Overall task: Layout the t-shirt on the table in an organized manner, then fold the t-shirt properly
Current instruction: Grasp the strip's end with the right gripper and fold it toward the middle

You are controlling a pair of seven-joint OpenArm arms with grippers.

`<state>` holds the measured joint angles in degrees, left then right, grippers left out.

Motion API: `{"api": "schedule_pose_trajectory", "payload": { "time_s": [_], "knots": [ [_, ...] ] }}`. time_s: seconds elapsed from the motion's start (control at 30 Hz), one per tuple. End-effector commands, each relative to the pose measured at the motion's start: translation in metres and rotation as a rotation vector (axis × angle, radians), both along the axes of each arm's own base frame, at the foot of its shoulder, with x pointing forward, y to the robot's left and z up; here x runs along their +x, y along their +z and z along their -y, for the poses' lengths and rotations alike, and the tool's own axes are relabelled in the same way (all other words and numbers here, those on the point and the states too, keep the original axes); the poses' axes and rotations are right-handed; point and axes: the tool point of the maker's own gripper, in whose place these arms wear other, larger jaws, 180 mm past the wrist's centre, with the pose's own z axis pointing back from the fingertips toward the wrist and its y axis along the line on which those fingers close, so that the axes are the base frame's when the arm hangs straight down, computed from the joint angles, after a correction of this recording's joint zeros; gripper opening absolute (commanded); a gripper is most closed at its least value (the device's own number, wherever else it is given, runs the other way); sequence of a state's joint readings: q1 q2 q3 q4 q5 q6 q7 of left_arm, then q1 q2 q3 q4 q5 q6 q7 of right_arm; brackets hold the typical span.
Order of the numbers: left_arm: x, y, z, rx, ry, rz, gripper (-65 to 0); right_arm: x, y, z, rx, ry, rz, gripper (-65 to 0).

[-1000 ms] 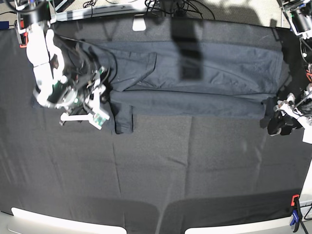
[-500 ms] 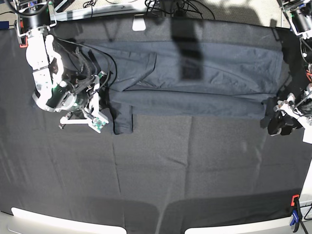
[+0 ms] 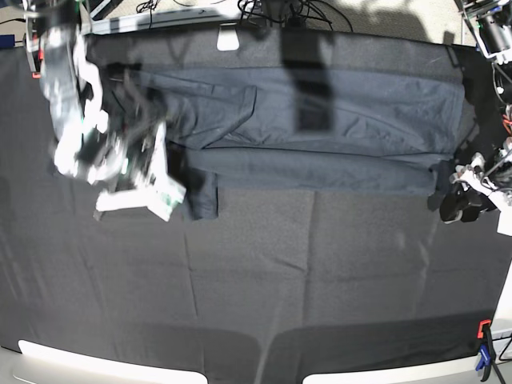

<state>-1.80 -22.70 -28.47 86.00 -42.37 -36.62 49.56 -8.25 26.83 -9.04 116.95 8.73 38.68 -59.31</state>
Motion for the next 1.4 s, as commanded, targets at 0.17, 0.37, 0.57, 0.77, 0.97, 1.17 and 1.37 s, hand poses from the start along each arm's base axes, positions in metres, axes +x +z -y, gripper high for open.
{"api": "schedule_pose_trajectory", "payload": {
  "time_s": [0.17, 0.37, 0.57, 0.77, 0.97, 1.17, 1.37],
  "knots": [
    [0.008, 0.021, -0.005, 0.006, 0.000, 0.064, -35.8, -0.050, 0.017, -0.022, 0.034, 0.072, 0.002, -65.0],
    [0.008, 0.021, -0.005, 0.006, 0.000, 0.065, -35.8, -0.083, 0.009, -0.029, 0.077, 0.055, -0.064, -65.0],
    [0.008, 0.021, -0.005, 0.006, 0.000, 0.065, -35.8, -0.094, 0.004, -0.031, 0.095, 0.050, -0.099, -65.0],
    [0.009, 0.022, -0.005, 0.005, 0.002, 0.072, -35.8, -0.100, 0.004, -0.038, 0.135, 0.058, -0.118, -65.0],
    [0.009, 0.022, -0.005, 0.005, 0.002, 0.071, -35.7, -0.103, 0.009, -0.052, 0.221, 0.075, -0.130, -47.7],
    [0.007, 0.019, -0.005, 0.009, -0.003, 0.053, -35.7, -0.101, 0.018, -0.067, 0.315, 0.095, -0.122, -40.9],
    [-0.006, 0.005, -0.012, 0.033, -0.002, -0.011, -35.7, -0.077, 0.031, -0.062, 0.308, 0.088, -0.046, -41.0]
  ]
}}
